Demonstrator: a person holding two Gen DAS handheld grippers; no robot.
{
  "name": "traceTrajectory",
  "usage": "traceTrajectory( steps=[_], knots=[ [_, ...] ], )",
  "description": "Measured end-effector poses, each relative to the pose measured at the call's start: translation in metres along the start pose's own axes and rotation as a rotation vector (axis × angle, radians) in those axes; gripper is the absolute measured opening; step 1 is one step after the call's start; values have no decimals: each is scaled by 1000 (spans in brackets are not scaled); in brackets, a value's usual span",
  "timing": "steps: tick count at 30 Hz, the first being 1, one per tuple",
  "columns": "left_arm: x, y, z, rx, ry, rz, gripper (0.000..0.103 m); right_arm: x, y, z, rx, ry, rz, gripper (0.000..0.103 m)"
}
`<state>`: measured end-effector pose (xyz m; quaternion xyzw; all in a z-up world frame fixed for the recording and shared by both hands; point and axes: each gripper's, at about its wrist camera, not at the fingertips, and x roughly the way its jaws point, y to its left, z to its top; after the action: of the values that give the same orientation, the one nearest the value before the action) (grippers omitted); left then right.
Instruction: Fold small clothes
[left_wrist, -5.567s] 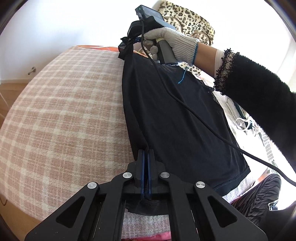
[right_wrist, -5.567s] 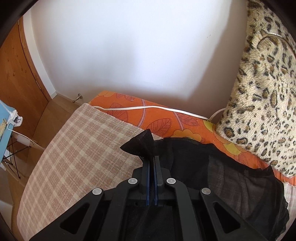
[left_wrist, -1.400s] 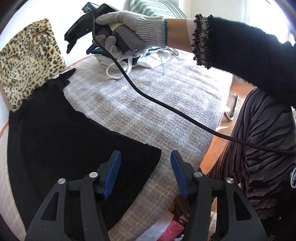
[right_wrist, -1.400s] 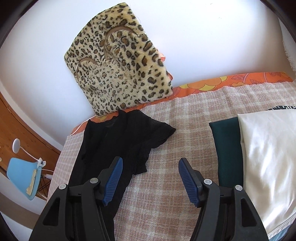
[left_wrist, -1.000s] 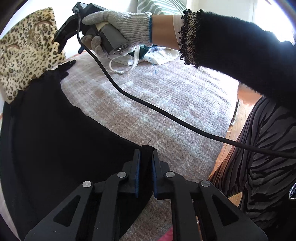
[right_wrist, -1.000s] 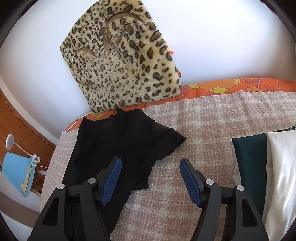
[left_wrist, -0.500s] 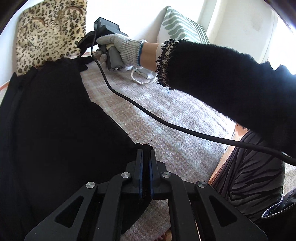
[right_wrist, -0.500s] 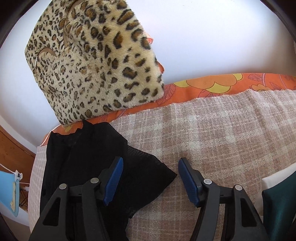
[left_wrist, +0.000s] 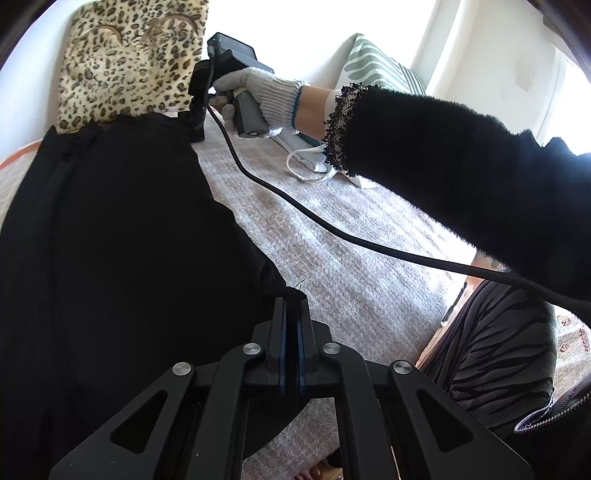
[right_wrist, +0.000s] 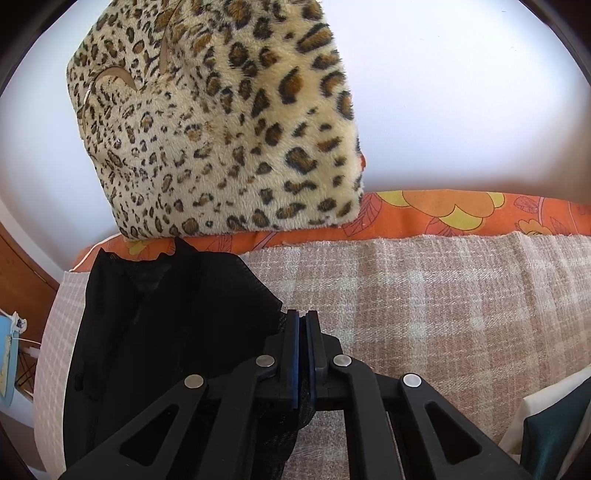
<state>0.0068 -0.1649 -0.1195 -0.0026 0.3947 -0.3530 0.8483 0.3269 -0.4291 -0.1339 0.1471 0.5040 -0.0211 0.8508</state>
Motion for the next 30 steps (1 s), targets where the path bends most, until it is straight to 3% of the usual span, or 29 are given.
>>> traceTrajectory(
  steps=[7,14,23,30],
  knots=[
    [-19,11,-7,-49,-41,17,3,-24,29,19,-35,-42,9,0],
    [-40,25,-16,-115,-87,39,3,-28,93,34,-132,-58,4,0],
    [-55,46,-25,-164,-122,72,3,-5,183,38,-284,-32,-23,0],
    [-63,54,-30,-187,-127,109,3,28,226,35,-328,6,-48,0]
  ],
)
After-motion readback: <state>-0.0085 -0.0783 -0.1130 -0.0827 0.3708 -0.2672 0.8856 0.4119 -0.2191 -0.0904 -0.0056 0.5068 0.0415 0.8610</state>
